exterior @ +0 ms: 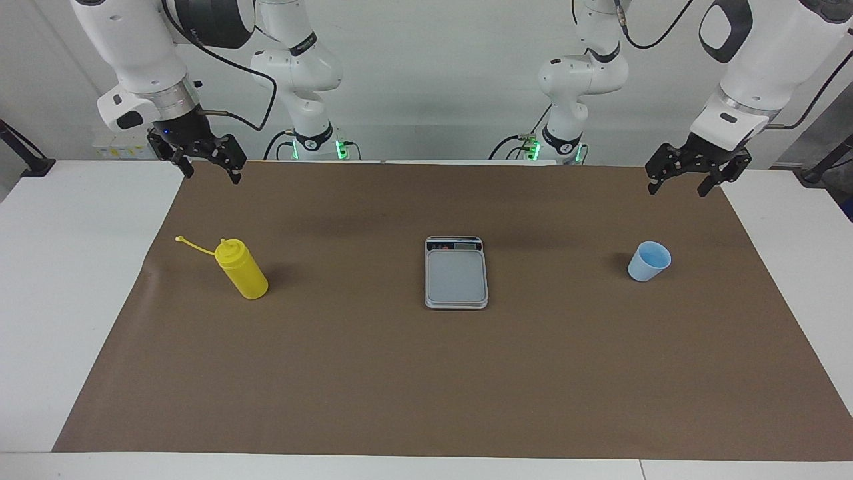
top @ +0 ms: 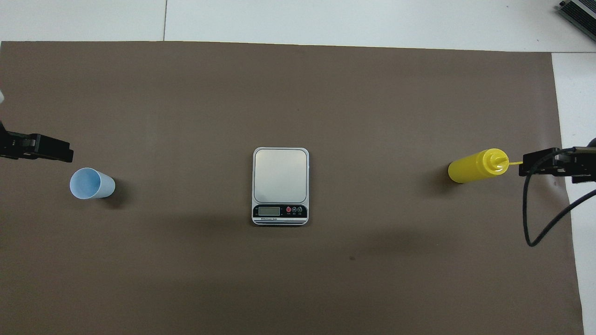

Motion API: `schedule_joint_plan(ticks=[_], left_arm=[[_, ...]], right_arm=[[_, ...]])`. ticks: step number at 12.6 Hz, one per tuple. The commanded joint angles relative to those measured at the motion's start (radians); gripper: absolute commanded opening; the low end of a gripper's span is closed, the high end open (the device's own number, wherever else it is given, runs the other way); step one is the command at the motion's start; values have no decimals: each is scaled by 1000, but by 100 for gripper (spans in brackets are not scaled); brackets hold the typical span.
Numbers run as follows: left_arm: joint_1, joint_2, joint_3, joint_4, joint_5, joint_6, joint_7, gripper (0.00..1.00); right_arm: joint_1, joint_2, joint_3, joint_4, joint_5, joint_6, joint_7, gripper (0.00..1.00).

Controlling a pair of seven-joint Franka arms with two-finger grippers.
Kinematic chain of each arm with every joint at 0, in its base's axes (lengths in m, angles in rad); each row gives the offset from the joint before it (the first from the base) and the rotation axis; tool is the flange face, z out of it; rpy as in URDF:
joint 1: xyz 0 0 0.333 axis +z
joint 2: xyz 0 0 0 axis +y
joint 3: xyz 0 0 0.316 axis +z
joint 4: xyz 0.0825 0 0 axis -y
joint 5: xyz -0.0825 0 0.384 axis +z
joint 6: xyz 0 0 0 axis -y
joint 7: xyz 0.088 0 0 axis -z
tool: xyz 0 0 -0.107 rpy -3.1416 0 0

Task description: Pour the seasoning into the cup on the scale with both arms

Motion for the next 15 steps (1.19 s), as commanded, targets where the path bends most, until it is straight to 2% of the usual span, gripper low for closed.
schedule_joint_plan(ticks=[1,4,7,10,15], left_arm=[[-8,-25,5,-20,16,-21,-6,100],[-2,-28,7,-23,16,-17,0,100],[58,-39,8,-59,11,14,24,100],[131,-76,11,-176,8,107,138,100],[191,-62,11,-312,-14,277,229,100]], right_arm=[[-15,-20,6,-16,21,7,5,100],[-15,-21,6,-17,21,-3,5,100],[-17,-21,2,-17,21,-3,2,100],[-17,-20,1,-17,19,-2,4,100],[-4,-18,6,-17,1,23,8,100]])
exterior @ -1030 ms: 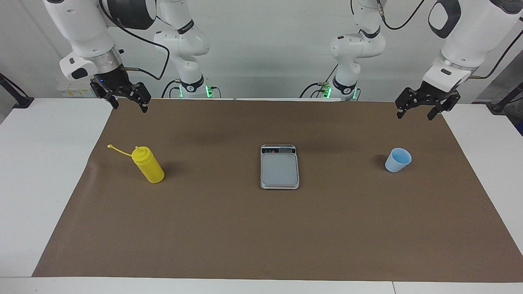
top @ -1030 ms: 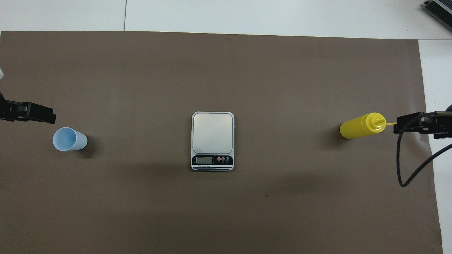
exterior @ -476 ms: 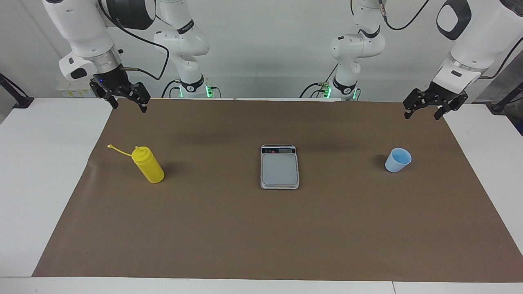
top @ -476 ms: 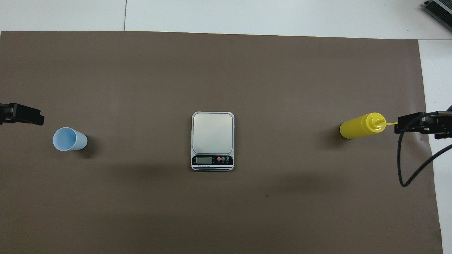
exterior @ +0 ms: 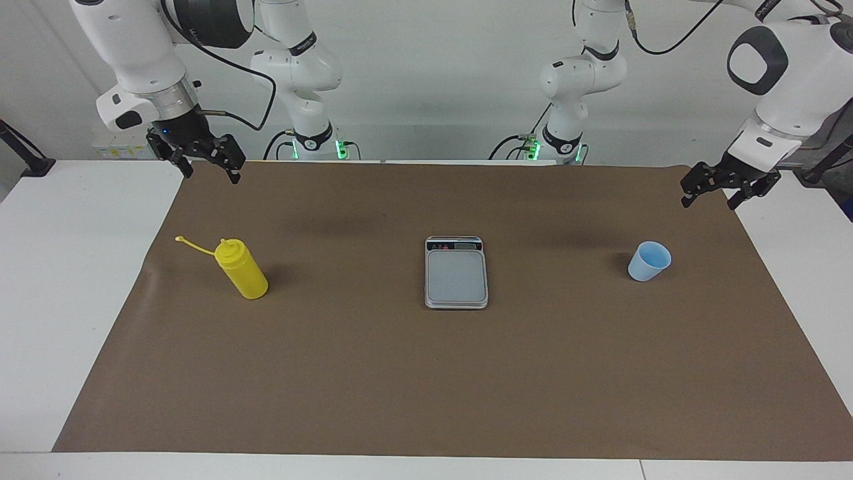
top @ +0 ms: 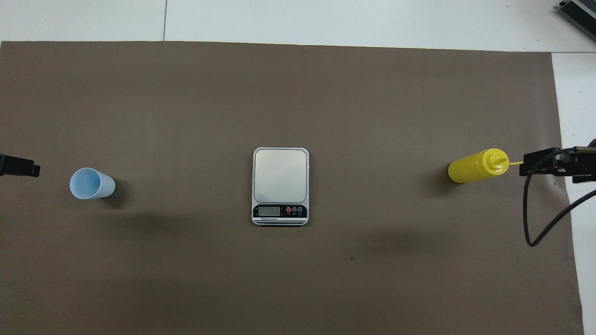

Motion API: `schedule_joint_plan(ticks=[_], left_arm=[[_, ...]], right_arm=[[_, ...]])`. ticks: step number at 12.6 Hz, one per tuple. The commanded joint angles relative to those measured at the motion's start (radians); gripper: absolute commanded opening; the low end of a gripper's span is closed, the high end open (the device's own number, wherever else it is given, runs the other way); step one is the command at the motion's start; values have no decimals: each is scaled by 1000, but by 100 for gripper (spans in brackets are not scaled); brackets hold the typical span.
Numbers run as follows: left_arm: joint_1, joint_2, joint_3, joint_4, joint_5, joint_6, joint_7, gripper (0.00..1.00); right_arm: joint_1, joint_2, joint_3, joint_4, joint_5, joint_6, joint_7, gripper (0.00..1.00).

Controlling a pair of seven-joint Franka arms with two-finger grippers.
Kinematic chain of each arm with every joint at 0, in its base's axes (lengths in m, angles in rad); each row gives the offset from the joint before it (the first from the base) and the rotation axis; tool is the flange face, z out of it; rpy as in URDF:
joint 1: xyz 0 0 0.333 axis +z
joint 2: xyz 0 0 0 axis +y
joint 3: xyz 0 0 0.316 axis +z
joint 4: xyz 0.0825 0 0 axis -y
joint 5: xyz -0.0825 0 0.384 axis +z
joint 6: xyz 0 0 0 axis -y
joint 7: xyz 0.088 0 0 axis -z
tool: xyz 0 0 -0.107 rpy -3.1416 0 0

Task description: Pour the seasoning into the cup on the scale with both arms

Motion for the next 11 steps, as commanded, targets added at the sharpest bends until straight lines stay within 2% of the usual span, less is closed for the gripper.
schedule_joint_plan(ticks=[1,5,9,11], left_arm=[[15,-19,-9,-101,-11,101,25,100],[49,50,-9,-128,-15,172,91,100],[75,69,-9,-226,-17,296,94,100],[77,67,-9,-249,-17,316,93,100]], right_arm=[[-5,-17,6,-17,2,36,7,100],[-7,0,4,9,-4,44,13,100],[-7,49,7,93,-2,27,14,100],[-10,63,7,121,-2,6,14,100]])
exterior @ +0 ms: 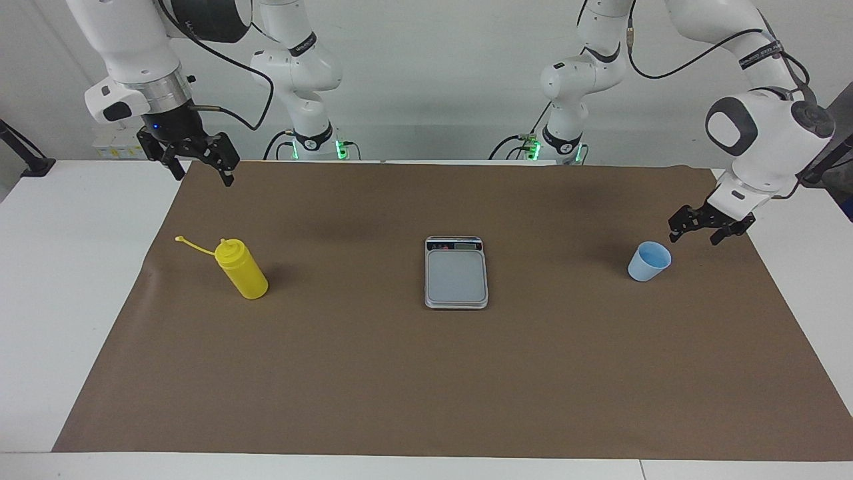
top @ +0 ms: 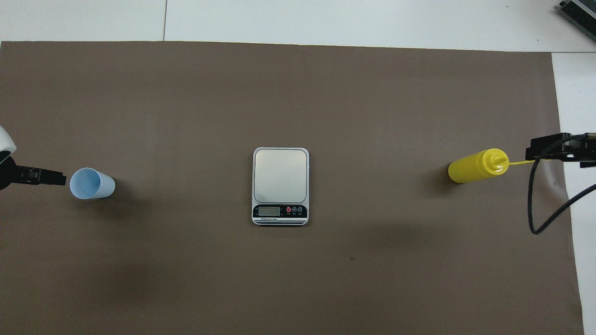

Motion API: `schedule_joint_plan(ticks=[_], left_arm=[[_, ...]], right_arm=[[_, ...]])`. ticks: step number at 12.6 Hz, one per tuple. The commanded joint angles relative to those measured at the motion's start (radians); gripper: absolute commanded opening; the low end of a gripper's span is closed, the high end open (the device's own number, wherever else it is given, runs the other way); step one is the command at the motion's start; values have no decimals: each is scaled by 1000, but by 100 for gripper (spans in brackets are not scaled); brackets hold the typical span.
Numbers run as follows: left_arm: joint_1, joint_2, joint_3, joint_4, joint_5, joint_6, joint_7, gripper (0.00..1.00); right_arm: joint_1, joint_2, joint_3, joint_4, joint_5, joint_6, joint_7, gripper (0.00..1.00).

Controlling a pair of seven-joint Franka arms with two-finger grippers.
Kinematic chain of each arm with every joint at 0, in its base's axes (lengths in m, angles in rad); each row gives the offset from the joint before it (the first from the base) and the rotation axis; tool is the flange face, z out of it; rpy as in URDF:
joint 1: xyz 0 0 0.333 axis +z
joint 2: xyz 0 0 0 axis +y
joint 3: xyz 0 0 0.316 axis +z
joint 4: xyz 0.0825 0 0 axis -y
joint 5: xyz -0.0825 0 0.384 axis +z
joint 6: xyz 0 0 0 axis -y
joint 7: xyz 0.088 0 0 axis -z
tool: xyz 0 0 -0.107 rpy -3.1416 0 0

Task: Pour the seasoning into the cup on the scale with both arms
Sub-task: 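Reach the left gripper to the blue cup and grasp it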

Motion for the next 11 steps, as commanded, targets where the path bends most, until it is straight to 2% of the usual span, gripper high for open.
schedule_joint_plan(ticks=[1,5,11], left_arm=[[18,-21,-9,-53,-14,42,20,100],[15,-21,-9,-102,-14,101,17,100],[15,8,-9,-109,-12,132,19,100]], right_arm=[[-7,33,7,47,-1,-28,14,100],[-10,23,9,27,0,-46,16,100],[-14,23,9,25,11,-47,8,100]])
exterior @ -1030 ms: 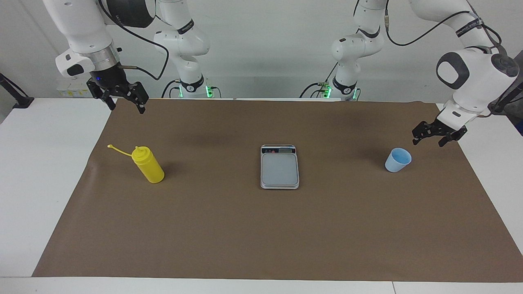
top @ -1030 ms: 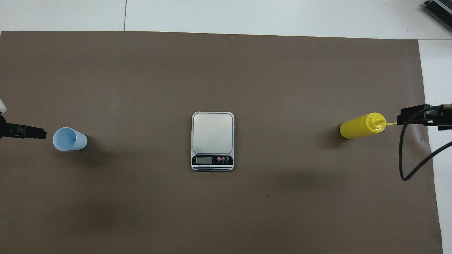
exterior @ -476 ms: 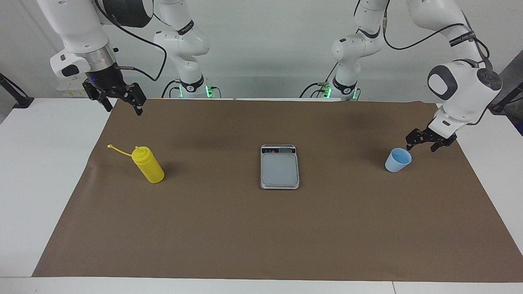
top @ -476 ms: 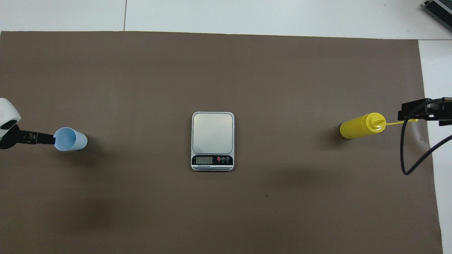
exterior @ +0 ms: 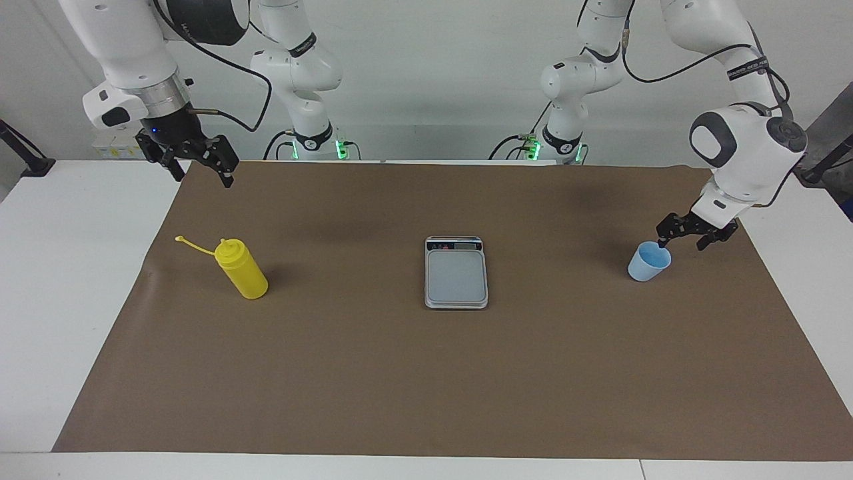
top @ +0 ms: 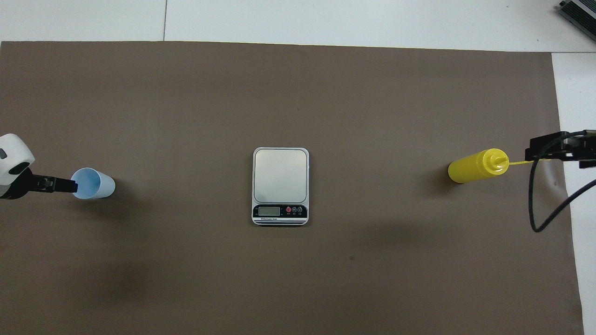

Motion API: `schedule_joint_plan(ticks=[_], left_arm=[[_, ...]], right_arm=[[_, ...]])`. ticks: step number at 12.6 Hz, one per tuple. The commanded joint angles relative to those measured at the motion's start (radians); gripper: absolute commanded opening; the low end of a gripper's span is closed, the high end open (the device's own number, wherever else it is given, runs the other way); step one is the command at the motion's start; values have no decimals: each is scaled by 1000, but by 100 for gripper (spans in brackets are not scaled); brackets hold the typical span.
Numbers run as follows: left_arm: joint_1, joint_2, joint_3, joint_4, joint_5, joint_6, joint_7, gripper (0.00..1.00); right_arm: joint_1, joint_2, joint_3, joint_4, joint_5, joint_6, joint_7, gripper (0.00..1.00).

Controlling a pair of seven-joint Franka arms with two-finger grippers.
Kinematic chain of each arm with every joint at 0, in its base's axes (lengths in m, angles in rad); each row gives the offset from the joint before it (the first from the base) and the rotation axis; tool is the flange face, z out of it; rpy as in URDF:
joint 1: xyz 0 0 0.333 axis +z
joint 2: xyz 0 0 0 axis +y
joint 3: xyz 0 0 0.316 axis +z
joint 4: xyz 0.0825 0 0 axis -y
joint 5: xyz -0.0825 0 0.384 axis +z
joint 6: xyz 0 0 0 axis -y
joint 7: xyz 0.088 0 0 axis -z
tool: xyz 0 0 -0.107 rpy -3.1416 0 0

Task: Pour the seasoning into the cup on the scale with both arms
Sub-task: 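Reach the left gripper to the blue cup and grasp it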

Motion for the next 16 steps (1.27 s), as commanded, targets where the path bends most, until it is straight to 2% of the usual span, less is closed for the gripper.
schedule_joint_plan(ticks=[1,8,10,12,16], left_arm=[[10,8,-5,-29,-13,53,19,100],[2,35,-5,-58,-13,97,19,100],[4,37,-5,-58,-12,97,19,96],[5,35,-5,-60,-13,96,19,88],[-1,35,-5,-61,-12,91,14,65]], right_arm=[[-13,5,10,11,12,-14,8,100],[-16,5,9,11,14,-14,10,100],[-16,5,9,11,14,-14,10,100],[-16,3,9,11,14,-14,10,100],[-16,5,9,9,14,-14,10,100]])
